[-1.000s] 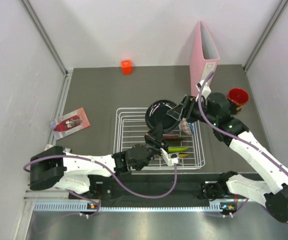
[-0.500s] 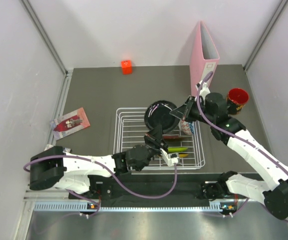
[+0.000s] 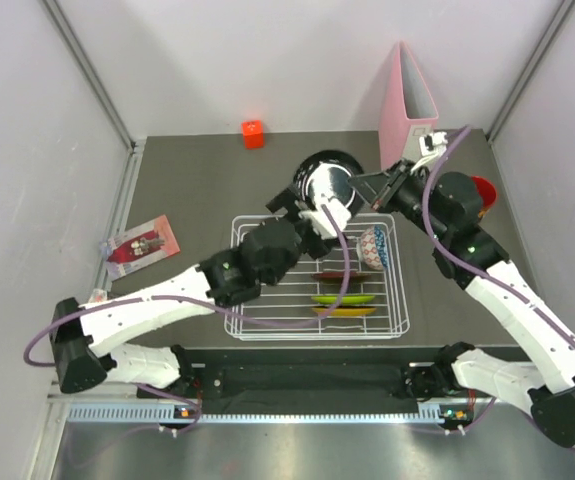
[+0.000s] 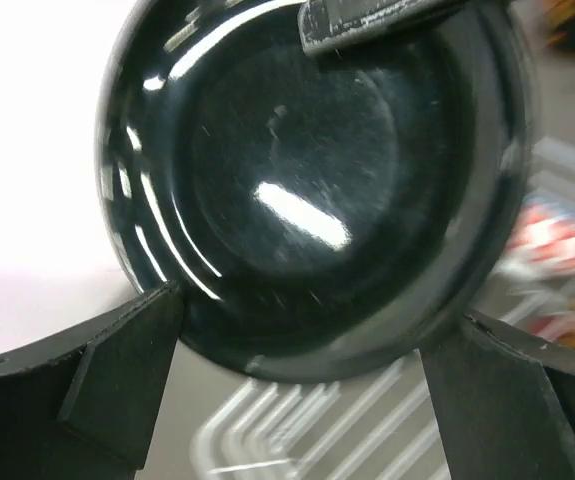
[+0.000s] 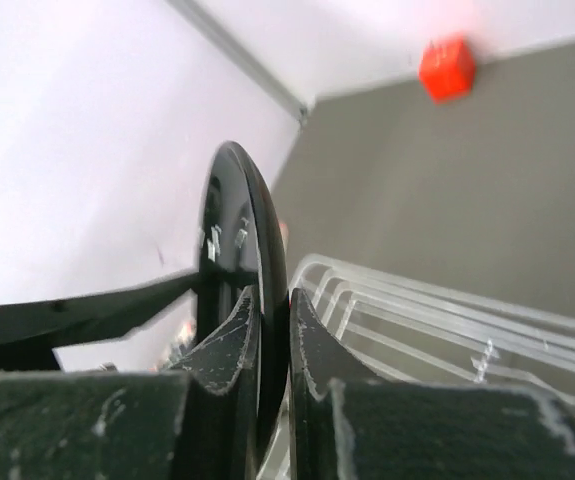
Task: Unload the mixed dishes from the dish rack
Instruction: Place the plate at the corner of the board.
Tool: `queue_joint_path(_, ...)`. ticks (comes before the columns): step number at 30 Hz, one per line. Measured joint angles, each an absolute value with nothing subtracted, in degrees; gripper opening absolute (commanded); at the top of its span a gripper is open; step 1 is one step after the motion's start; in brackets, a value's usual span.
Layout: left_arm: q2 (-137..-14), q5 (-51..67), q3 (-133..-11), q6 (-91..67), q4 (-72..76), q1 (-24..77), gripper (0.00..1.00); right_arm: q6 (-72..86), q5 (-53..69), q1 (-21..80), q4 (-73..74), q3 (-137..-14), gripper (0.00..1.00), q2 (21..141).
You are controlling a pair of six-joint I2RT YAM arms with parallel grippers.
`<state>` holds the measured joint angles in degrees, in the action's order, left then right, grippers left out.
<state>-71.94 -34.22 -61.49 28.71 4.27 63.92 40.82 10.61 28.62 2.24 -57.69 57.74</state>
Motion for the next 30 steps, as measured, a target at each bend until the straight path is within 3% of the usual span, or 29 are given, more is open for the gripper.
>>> queue_joint_path(5,-68.34,-16.60,-66.17,6.42,-7.18,54.19,0.99,41.25,3.81,29.15,1.23,-58.57,0.00,59.02)
queue_joint_path(10,-61.43,-22.48,-66.00,-16.67,-8.56,31.24,0.99,40.01,2.55,28.86,3.01,-58.13,0.00,56.90)
queue_joint_path(14,-58.72,-21.80,-66.02,-27.27,-8.54,25.36,0.99,39.44,2.48,28.86,3.01,-58.13,0.00,56.16)
queue_joint_path(19,-61.45,-10.28,-64.93,-39.53,-7.60,17.21,0.99,39.44,3.84,28.86,2.46,-57.98,0.00,56.88)
queue_joint_path(23,-64.69,5.85,-56.38,-55.22,3.03,10.39,0.99,40.71,6.11,28.77,-0.14,-55.66,0.00,57.89)
queue_joint_path(25,-67.68,12.93,-50.98,-63.00,10.09,9.30,0.93,41.23,7.03,28.69,-0.99,-54.74,0.00,58.87)
queue_joint_path(27,-72.79,20.86,-45.80,-71.48,19.90,9.15,0.81,41.67,7.86,28.69,-1.61,-54.06,0.00,60.12)
queue_joint_path(30,-79.61,29.63,-42.57,-79.94,28.71,9.45,0.73,42.09,8.75,28.64,-2.13,-53.87,0.00,61.98)
